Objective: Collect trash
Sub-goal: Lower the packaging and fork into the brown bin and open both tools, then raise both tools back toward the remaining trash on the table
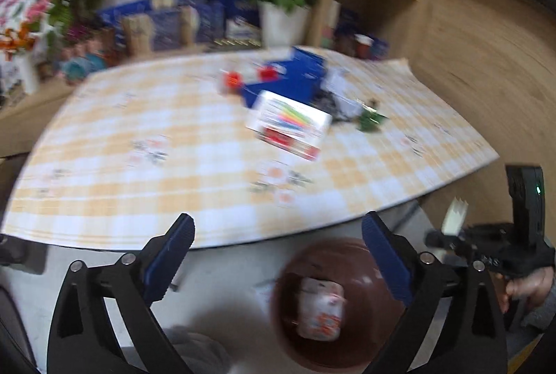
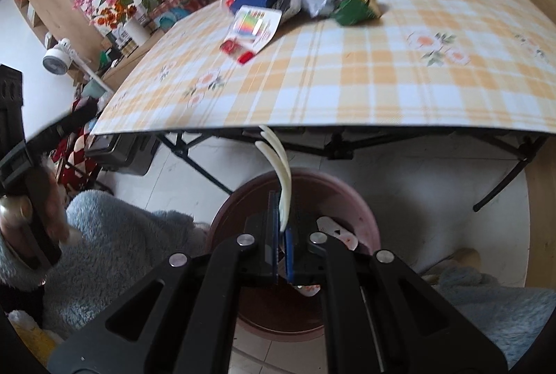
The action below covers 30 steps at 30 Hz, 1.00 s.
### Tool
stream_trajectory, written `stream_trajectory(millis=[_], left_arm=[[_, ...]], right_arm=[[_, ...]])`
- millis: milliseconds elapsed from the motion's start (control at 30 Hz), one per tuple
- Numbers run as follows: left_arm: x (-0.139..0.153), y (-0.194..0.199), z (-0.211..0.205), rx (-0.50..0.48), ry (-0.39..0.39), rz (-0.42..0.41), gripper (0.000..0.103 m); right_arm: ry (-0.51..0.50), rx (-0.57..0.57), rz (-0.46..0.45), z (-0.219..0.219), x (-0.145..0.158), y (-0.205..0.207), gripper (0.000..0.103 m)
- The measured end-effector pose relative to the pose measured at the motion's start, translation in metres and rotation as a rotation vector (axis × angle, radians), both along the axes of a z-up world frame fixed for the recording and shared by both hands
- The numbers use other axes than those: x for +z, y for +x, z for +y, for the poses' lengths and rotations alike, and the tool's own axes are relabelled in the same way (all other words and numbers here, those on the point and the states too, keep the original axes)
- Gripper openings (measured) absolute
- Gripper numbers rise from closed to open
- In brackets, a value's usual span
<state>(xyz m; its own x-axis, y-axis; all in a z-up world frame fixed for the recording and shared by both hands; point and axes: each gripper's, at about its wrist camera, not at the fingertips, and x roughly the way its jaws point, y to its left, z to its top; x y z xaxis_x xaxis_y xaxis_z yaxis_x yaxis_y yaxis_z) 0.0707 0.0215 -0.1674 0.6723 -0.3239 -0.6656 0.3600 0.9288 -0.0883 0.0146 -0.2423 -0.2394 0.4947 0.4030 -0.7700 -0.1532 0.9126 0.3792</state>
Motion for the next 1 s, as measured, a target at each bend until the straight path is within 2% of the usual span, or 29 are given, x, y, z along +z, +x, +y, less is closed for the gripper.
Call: stream_trajectory(millis=[100, 200, 333, 433, 600, 800, 900, 967, 1000], left_arm=[[-0.009, -0.002, 0.020, 0.052, 0.029, -0.018, 0.096], [-0.024, -0.006, 0.036, 0.102, 0.022, -0.015, 0.096], [-0.027, -0.011, 0.046, 0.135, 0.014, -0.031, 0.096], [-0.027, -0.017, 0.046, 0.134, 0.017, -0.047, 0.097], [-0.036, -0.014, 0.043, 0.129, 0.043, -0.012, 0.097], [-0.037, -0.012, 0.046, 0.141, 0.016, -0.001, 0.097], [-0.038, -0.012, 0.046, 0.142, 0.014, 0.004, 0.097], [-0.037, -0.012, 0.046, 0.141, 0.014, 0.004, 0.097], [-0.038, -0.012, 0.047, 0.142, 0.013, 0.005, 0.097]], right_arm=[[0.011, 0.020, 0.029, 0.008, -0.011, 0.001, 0.007], [-0.025, 0.042, 0.064, 0.017, -0.022, 0.001, 0.007], [-0.060, 0.058, 0.121, 0.024, -0.037, 0.002, 0.007], [-0.084, 0.064, 0.155, 0.028, -0.047, 0.004, 0.007], [-0.102, 0.063, 0.196, 0.029, -0.056, 0.005, 0.007], [-0.110, 0.058, 0.224, 0.029, -0.061, 0.006, 0.008], [-0.118, 0.049, 0.235, 0.028, -0.063, 0.006, 0.014], [-0.109, 0.038, 0.230, 0.026, -0.062, 0.006, 0.025], [-0.102, 0.031, 0.224, 0.024, -0.061, 0.005, 0.027]])
